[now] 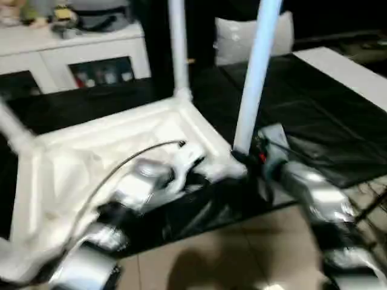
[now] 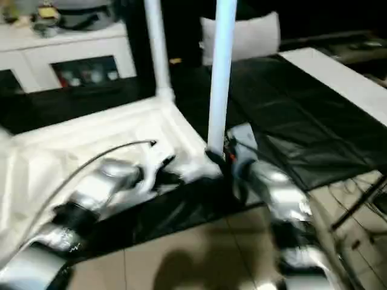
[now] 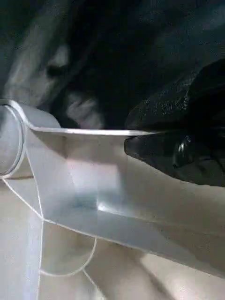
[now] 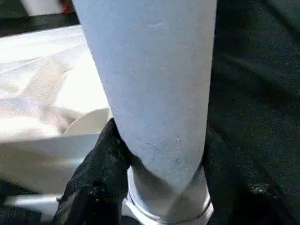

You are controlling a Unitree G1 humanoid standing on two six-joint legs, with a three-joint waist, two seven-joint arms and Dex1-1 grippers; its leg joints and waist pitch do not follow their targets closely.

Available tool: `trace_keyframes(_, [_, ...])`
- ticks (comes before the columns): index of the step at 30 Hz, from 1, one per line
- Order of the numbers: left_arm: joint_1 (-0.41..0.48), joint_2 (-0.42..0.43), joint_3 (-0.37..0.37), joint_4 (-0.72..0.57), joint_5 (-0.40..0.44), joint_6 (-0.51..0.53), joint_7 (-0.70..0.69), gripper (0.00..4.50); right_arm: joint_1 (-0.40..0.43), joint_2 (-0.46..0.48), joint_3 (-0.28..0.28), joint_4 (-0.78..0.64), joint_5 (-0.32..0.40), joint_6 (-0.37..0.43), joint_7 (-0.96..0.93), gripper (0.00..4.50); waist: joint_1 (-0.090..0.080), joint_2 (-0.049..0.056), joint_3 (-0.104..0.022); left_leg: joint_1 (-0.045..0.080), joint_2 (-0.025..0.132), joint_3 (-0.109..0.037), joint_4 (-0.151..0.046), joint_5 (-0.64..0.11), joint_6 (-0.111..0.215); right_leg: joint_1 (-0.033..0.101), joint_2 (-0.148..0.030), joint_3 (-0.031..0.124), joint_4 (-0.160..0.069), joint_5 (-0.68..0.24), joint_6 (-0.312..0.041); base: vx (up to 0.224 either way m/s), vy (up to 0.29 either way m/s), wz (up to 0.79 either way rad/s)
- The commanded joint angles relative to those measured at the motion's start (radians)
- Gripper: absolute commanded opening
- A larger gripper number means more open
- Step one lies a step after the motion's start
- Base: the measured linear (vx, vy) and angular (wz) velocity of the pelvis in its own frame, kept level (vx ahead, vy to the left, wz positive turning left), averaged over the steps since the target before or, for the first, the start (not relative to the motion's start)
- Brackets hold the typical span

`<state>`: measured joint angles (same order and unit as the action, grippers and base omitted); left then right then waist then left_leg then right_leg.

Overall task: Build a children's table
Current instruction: Rotate leg to tighten, then rotate table base

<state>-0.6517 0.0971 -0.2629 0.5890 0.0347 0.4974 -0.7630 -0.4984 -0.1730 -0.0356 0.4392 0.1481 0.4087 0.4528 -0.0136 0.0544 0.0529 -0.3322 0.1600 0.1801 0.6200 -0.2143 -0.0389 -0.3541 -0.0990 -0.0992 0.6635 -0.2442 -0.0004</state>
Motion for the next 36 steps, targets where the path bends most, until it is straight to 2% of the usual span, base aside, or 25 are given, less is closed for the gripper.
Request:
trace_keyframes(1, [-0.045,-0.047,0.006,-0.014,-0.016,-0.03,0.042,0.0,0.014,0.076,0.064,0.062,0.011,0.01,0.015,2.3,0.034,-0.031,-0.05,0.012,0.004,-0.044,0.003,-0.283,-0.006,-0.017,-0.142,0.076,-0.2,-0.809,-0.023,0.08,-0.083,-0.14])
trace_keyframes(2, [-0.049,-0.048,-0.003,-0.01,0.007,-0.032,0.059,0.0,0.008,0.098,0.067,0.073,0.001,-0.011,0.006,2.51,0.052,-0.036,-0.061,-0.065,0.023,-0.061,-0.027,-0.076,0.035,0.044,-0.14,0.083,-0.167,-0.705,-0.017,0.07,-0.049,-0.21])
trace_keyframes(3, [-0.051,-0.049,-0.005,-0.006,0.023,-0.034,0.075,0.0,0.005,0.114,0.073,0.082,-0.005,-0.022,0.004,2.65,0.063,-0.016,-0.071,-0.073,0.039,-0.064,-0.062,0.009,0.048,0.035,-0.092,0.067,-0.141,-0.435,-0.059,0.07,-0.049,-0.21])
trace_keyframes(4, [-0.05,-0.049,-0.003,-0.006,0.024,-0.035,0.074,0.0,0.007,0.116,0.078,0.082,-0.007,-0.026,0.009,2.67,0.057,-0.015,-0.07,-0.072,0.042,-0.064,-0.066,0.014,0.059,0.028,-0.071,0.061,-0.13,-0.319,-0.088,0.059,-0.033,-0.11])
trace_keyframes(5, [-0.051,-0.044,-0.005,-0.002,0.027,-0.047,0.07,0.0,0.008,0.122,0.072,0.082,-0.001,-0.033,0.011,2.75,0.055,-0.011,-0.072,-0.057,0.045,-0.06,-0.065,-0.016,0.07,0.022,-0.058,0.057,-0.121,-0.192,-0.147,0.0,0.0,0.0])
trace_keyframes(6, [-0.051,-0.041,-0.006,0.002,0.028,-0.055,0.067,0.0,0.009,0.126,0.066,0.083,0.003,-0.039,0.011,2.88,0.055,-0.008,-0.074,-0.057,0.045,-0.057,-0.063,-0.025,0.079,0.025,-0.062,0.057,-0.118,-0.157,-0.171,0.0,0.0,0.0])
trace_keyframes(7, [-0.052,-0.033,-0.011,0.011,0.03,-0.067,0.064,0.0,0.014,0.121,0.065,0.077,0.004,-0.055,0.019,3.01,0.057,0.002,-0.076,-0.056,0.052,-0.058,-0.067,-0.037,0.088,0.03,-0.066,0.053,-0.118,-0.124,-0.202,0.0,0.0,0.0])
trace_keyframes(8, [-0.052,-0.028,-0.014,0.016,0.031,-0.074,0.063,0.0,0.017,0.117,0.065,0.073,0.004,-0.064,0.023,3.09,0.057,0.006,-0.076,-0.054,0.058,-0.059,-0.071,-0.047,0.09,0.029,-0.065,0.052,-0.118,-0.113,-0.211,0.0,0.0,0.0])
trace_keyframes(10, [-0.05,-0.015,-0.02,0.018,0.033,-0.094,0.051,0.0,0.025,0.101,0.065,0.061,0.009,-0.078,0.046,3.35,0.053,0.0,-0.072,-0.049,0.062,-0.057,-0.077,-0.111,0.09,0.029,-0.064,0.052,-0.123,-0.118,-0.23,0.0,0.0,0.0])
trace_keyframes(13, [-0.035,0.024,-0.031,0.013,0.043,-0.138,0.007,0.0,0.067,0.029,0.056,0.005,0.021,-0.127,0.138,3.56,0.059,-0.003,-0.071,-0.044,0.064,-0.054,-0.08,-0.151,0.083,0.029,-0.068,0.055,-0.133,-0.169,-0.214,0.0,0.0,0.0])
trace_keyframes(15, [-0.027,0.05,-0.042,0.017,0.058,-0.186,-0.019,0.0,0.111,-0.034,0.047,-0.053,0.028,-0.159,0.215,3.82,0.062,-0.004,-0.071,-0.049,0.067,-0.052,-0.081,-0.123,0.101,0.032,-0.069,0.056,-0.133,-0.135,-0.214,0.0,0.0,0.0])
trace_keyframes(16, [-0.027,0.052,-0.043,0.017,0.059,-0.19,-0.02,0.0,0.113,-0.038,0.046,-0.056,0.028,-0.161,0.218,3.82,0.063,-0.006,-0.071,-0.05,0.066,-0.052,-0.08,-0.116,0.104,0.032,-0.067,0.055,-0.133,-0.127,-0.212,0.0,0.0,0.0])
trace_keyframes(17, [-0.025,0.06,-0.047,0.021,0.064,-0.208,-0.024,0.0,0.126,-0.057,0.041,-0.073,0.027,-0.175,0.232,4.01,0.064,-0.006,-0.074,-0.052,0.066,-0.052,-0.078,-0.099,0.111,0.033,-0.069,0.055,-0.128,-0.096,-0.218,0.0,0.0,0.0])
trace_keyframes(19, [-0.02,0.082,-0.063,0.028,0.082,-0.267,-0.032,0.0,0.162,-0.103,0.021,-0.132,0.053,-0.156,0.275,4.01,0.064,-0.007,-0.074,-0.054,0.065,-0.05,-0.075,-0.083,0.123,0.032,-0.069,0.055,-0.127,-0.074,-0.222,0.0,0.0,0.0])
trace_keyframes(21, [-0.015,0.092,-0.059,0.025,0.078,-0.3,-0.035,0.0,0.2,-0.144,0.013,-0.193,0.071,-0.147,0.317,4.3,0.07,-0.009,-0.074,-0.053,0.066,-0.05,-0.074,-0.075,0.138,0.031,-0.069,0.056,-0.128,-0.074,-0.215,0.0,0.0,0.0])
trace_keyframes(22, [-0.008,0.091,-0.044,0.009,0.051,-0.297,-0.054,0.0,0.23,-0.169,0.015,-0.24,0.084,-0.141,0.349,4.3,0.076,-0.003,-0.073,-0.051,0.068,-0.05,-0.074,-0.072,0.138,0.029,-0.069,0.055,-0.128,-0.078,-0.217,0.0,0.0,0.0])
trace_keyframes(23, [-0.004,0.089,-0.033,-0.003,0.032,-0.289,-0.067,0.27,0.248,-0.183,0.016,-0.269,0.093,-0.137,0.369,4.41,0.083,-0.005,-0.075,-0.049,0.072,-0.051,-0.073,-0.062,0.141,0.029,-0.07,0.057,-0.125,-0.057,-0.216,0.0,0.0,0.0])
trace_keyframes(25, [0.027,0.102,-0.025,-0.076,-0.006,-0.251,-0.118,0.55,0.288,-0.212,0.023,-0.349,0.128,-0.102,0.412,4.48,0.084,-0.007,-0.073,-0.051,0.074,-0.051,-0.076,-0.058,0.15,0.029,-0.071,0.056,-0.121,-0.035,-0.227,0.0,0.0,0.0])
trace_keyframes(26, [0.027,0.102,-0.025,-0.076,-0.006,-0.251,-0.118,0.55,0.288,-0.212,0.023,-0.349,0.128,-0.102,0.412,4.48,0.084,0.002,-0.073,-0.053,0.077,-0.053,-0.077,-0.067,0.152,0.029,-0.072,0.055,-0.122,-0.037,-0.233,0.0,0.0,0.0])
trace_keyframes(27, [0.05,0.116,-0.022,-0.121,-0.021,-0.232,-0.141,0.57,0.3,-0.225,0.039,-0.391,0.15,-0.07,0.444,4.5,0.084,0.0,-0.075,-0.049,0.077,-0.051,-0.076,-0.074,0.149,0.029,-0.073,0.055,-0.122,-0.041,-0.243,0.0,0.0,0.0])
trace_keyframes(28, [0.074,0.139,-0.021,-0.166,-0.019,-0.215,-0.141,0.81,0.295,-0.219,0.057,-0.41,0.158,-0.063,0.459,4.5,0.086,0.009,-0.075,-0.05,0.077,-0.054,-0.076,-0.07,0.148,0.029,-0.073,0.055,-0.119,-0.034,-0.247,0.0,0.0,0.0])
trace_keyframes(30, [0.082,0.15,-0.021,-0.18,-0.017,-0.213,-0.141,0.95,0.293,-0.216,0.062,-0.418,0.161,-0.061,0.463,4.5,0.081,0.006,-0.072,-0.052,0.077,-0.053,-0.08,-0.084,0.145,0.026,-0.069,0.054,-0.122,-0.04,-0.249,0.0,0.0,0.0])
trace_keyframes(33, [0.12,0.209,-0.016,-0.256,-0.012,-0.176,-0.161,1.19,0.285,-0.205,0.084,-0.436,0.165,-0.05,0.455,4.5,0.083,0.007,-0.066,-0.048,0.076,-0.05,-0.085,-0.127,0.11,0.022,-0.068,0.056,-0.132,-0.128,-0.231,0.0,0.0,0.0])
trace_keyframes(34, [0.145,0.248,-0.012,-0.308,-0.01,-0.15,-0.181,1.3,0.279,-0.198,0.096,-0.439,0.164,-0.048,0.452,4.5,0.084,0.01,-0.069,-0.045,0.079,-0.053,-0.086,-0.128,0.102,0.023,-0.07,0.057,-0.128,-0.127,-0.23,0.0,0.0,0.0])
trace_keyframes(36, [0.194,0.326,-0.004,-0.404,-0.005,-0.104,-0.217,1.36,0.264,-0.181,0.118,-0.434,0.153,-0.05,0.446,4.5,0.077,0.006,-0.066,-0.046,0.079,-0.053,-0.093,-0.136,0.088,0.02,-0.067,0.058,-0.124,-0.129,-0.225,0.0,0.0,0.0])
